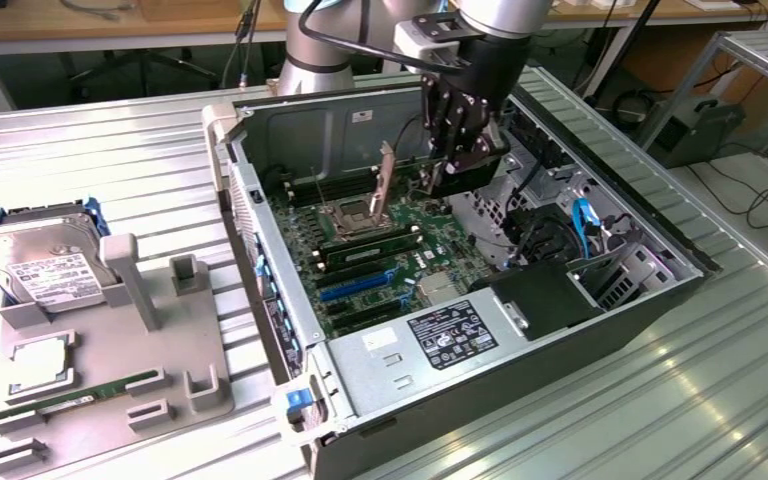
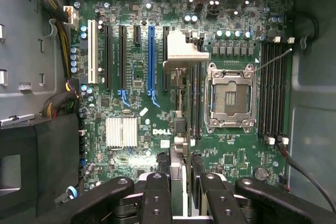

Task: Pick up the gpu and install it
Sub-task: 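Insert the gpu into the slot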

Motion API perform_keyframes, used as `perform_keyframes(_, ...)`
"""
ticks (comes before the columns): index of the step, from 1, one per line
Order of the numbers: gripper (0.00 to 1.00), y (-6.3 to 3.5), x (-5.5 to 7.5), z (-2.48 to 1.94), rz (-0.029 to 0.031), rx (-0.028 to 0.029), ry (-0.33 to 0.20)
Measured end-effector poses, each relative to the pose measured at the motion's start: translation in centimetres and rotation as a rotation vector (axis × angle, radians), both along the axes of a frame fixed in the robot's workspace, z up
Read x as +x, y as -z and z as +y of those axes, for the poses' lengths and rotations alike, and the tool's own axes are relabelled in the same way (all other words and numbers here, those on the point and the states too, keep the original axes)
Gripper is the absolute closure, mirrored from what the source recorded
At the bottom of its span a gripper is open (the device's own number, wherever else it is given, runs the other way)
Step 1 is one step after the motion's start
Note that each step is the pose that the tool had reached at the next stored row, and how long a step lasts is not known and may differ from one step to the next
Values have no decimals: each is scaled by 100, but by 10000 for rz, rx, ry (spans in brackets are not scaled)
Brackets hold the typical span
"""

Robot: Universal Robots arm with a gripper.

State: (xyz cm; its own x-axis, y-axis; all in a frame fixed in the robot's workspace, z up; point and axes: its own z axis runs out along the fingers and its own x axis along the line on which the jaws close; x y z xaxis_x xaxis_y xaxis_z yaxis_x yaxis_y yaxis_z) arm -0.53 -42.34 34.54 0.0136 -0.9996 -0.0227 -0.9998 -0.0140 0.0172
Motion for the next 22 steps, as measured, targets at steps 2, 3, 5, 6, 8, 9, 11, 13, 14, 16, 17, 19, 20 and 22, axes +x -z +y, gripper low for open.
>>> perform_keyframes(2, 73, 0, -6, 0, 0, 0, 1)
perform_keyframes(3, 73, 1, -10, 0, 0, 0, 1)
perform_keyframes(5, 73, 5, -41, 0, 0, 0, 1)
perform_keyframes(6, 73, 6, -46, 0, 0, 0, 1)
perform_keyframes(8, 73, 7, -57, 0, 0, 0, 0)
perform_keyframes(9, 73, 7, -61, 0, 0, 0, 0)
perform_keyframes(11, 73, 8, -67, 0, 0, -1, 1)
perform_keyframes(13, 73, 9, -73, 0, 0, 0, 0)
perform_keyframes(14, 73, 9, -75, -1, 0, 0, -1)
perform_keyframes(16, 73, 10, -80, -1, 0, 0, 1)
perform_keyframes(17, 73, 10, -82, -1, 0, -1, 0)
perform_keyframes(19, 73, 11, -87, -1, 0, 0, 0)
perform_keyframes(20, 73, 12, -89, -1, 0, 0, 1)
perform_keyframes(22, 73, 13, -94, -1, 0, 0, 0)
